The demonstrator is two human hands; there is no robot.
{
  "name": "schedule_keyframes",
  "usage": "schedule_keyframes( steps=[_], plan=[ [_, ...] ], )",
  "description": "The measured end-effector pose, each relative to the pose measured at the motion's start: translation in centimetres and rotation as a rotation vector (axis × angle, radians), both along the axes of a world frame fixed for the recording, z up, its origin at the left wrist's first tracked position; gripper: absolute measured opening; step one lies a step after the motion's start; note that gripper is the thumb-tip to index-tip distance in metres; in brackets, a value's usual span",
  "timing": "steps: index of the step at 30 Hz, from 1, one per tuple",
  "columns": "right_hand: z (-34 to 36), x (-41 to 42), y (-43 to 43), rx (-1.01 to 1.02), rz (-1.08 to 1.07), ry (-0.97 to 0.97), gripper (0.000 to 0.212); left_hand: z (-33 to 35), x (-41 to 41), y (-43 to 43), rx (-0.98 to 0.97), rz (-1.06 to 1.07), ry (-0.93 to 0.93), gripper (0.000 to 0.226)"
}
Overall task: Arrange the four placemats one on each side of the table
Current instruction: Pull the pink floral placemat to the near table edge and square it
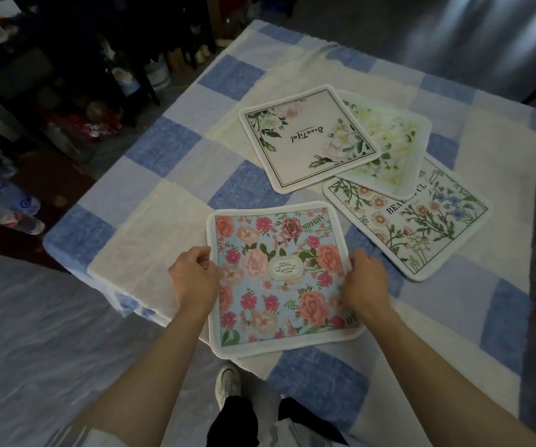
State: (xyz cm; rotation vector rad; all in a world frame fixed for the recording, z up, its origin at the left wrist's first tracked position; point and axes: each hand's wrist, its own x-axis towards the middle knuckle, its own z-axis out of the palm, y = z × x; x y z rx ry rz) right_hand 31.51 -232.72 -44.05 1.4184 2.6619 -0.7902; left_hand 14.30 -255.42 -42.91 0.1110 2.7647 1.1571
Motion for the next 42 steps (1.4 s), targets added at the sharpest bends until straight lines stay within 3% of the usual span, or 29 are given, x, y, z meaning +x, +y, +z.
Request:
schedule_keyframes(
  steps=[9, 12, 18, 23, 29, 35, 42],
  plan=[
    [0.6, 0.2, -5.4, -0.067, -0.339, 0.15, 0.018, 0.6, -6.6, 1.6, -0.013, -0.39, 0.144, 0.029],
    [1.1, 0.4, -8.1, -0.046, -0.475, 0.147, 0.014, 0.2, -8.4, 2.0, 0.025, -0.522, 0.142, 0.028],
    [1.7, 0.7, -13.9, 0.031, -0.665, 0.108, 0.025, 0.4, -10.0, 2.3, 0.099, -0.721, 0.134, 0.024],
    [1.0, 0.7, -16.0, 0.073, -0.682, 0.125, 0.031, -0.2, -11.0, 2.0, 0.066, -0.79, 0.141, 0.021],
    [0.5, 0.3, -14.8, 0.081, -0.669, 0.127, 0.026, -1.2, -11.3, 1.0, 0.024, -0.723, 0.125, 0.019],
    [0.0, 0.9, -14.1, 0.09, -0.623, -0.008, 0.024, -2.2, -11.7, 0.4, -0.133, -0.809, 0.042, 0.024],
    [-0.6, -0.9, -11.8, -0.028, -0.617, -0.095, 0.022, -2.4, -12.7, 0.9, -0.268, -0.815, 0.048, 0.014]
  ],
)
